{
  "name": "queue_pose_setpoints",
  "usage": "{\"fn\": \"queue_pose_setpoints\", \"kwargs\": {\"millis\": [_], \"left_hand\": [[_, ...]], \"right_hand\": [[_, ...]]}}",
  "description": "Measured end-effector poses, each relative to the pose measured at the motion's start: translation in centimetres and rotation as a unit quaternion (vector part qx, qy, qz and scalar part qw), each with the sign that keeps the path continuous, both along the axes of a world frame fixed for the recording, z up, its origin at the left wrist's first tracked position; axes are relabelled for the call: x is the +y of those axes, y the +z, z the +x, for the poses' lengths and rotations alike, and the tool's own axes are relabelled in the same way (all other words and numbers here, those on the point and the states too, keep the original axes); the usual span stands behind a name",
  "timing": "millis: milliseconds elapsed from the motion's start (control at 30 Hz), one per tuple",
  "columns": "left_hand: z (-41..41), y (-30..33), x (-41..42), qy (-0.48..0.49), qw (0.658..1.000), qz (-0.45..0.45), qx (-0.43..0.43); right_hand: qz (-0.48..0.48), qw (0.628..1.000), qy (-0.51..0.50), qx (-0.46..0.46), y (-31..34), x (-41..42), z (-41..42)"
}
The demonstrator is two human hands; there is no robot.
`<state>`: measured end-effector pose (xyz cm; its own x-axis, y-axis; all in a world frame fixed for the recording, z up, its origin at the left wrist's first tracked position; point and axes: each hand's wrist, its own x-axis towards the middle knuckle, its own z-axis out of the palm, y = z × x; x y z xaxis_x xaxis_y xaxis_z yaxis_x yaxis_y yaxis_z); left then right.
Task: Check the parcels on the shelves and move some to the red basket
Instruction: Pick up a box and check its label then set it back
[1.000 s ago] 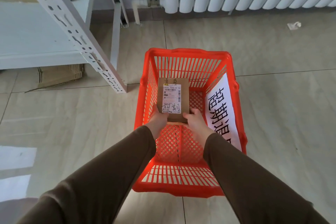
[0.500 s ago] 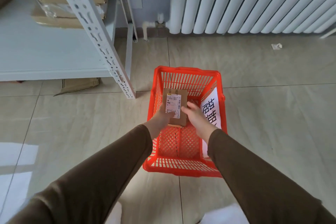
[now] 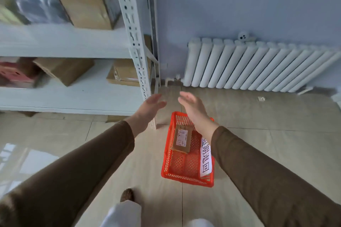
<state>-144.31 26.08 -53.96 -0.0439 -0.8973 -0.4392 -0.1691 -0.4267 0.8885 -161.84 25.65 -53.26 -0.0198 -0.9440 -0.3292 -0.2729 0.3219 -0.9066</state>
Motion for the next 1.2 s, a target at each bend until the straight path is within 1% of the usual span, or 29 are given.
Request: {"fn": "queue_pose_setpoints", "kwargs": {"millis": [100,200,300,400,633,833,1033,1200], "left_hand": [[3.6,9.2,1.2,0.021,0.999,-0.037,0.013],[7.6,16.9,2.5,0.035,0.996,-0.083,0.009],[12.2,22.8,3.1,0.045,0.99,-0.135,0.01],[17.3,27.6,3.8,0.052,0.983,-0.176,0.008],[30.4,35.2,4.2,0.046,0.966,-0.253,-0.002],[39.3,40.0,3.7,0.03,0.953,-0.302,-0.008],[43.6,44.0,0.2,0.019,0.935,-0.353,-0.002],[45.3,47.1,-5.1,-0.006,0.927,-0.374,-0.005]], "right_hand": [[-0.048,0.997,0.06,-0.003,9.5,0.4,2.9],[-0.095,0.989,0.116,-0.001,17.6,0.9,6.7],[-0.141,0.979,0.147,-0.002,23.8,1.1,11.1],[-0.19,0.969,0.157,-0.002,28.5,1.3,16.1],[-0.255,0.953,0.165,-0.024,35.5,1.7,28.3],[-0.29,0.944,0.157,-0.018,39.8,1.5,36.1],[-0.332,0.931,0.152,0.01,44.1,-1.1,40.2],[-0.35,0.927,0.136,0.013,47.2,-6.0,42.1]]}}
